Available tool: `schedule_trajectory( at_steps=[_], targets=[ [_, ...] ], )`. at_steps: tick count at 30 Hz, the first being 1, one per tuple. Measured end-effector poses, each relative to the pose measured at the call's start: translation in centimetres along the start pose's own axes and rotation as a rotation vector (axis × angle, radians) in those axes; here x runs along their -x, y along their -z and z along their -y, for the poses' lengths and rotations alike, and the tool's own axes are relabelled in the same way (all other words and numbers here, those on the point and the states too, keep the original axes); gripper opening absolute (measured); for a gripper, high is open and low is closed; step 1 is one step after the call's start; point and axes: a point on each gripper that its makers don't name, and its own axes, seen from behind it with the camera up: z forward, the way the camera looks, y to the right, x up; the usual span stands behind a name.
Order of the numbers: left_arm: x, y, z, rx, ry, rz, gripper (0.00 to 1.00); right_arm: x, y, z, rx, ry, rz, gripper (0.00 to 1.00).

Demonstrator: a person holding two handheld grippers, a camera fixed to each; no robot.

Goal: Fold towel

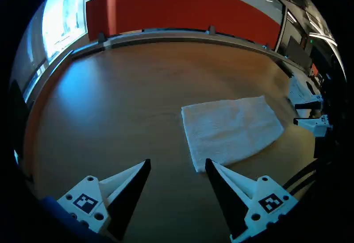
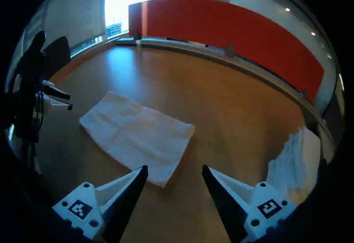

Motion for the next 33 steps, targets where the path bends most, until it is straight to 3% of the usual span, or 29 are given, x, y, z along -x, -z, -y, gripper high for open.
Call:
schedule_trajectory(
  at_steps=[16, 26, 33],
  targets=[
    [3.0, 3.6, 2.5, -0.072, 0.066, 0.01, 0.91, 0.8, -1.5, 1.2, -0.074, 0.082, 0.022, 0.93],
    [4.3, 5.1, 3.6, -0.101, 0.1, 0.016, 0.91, 3.9, -2.9, 1.9, -0.133, 0.127, 0.096, 0.79],
    [4.8, 5.7, 3.9, -0.112, 0.112, 0.017, 0.91, 4.8, -3.3, 2.1, -0.15, 0.123, 0.131, 0.71]
  ],
)
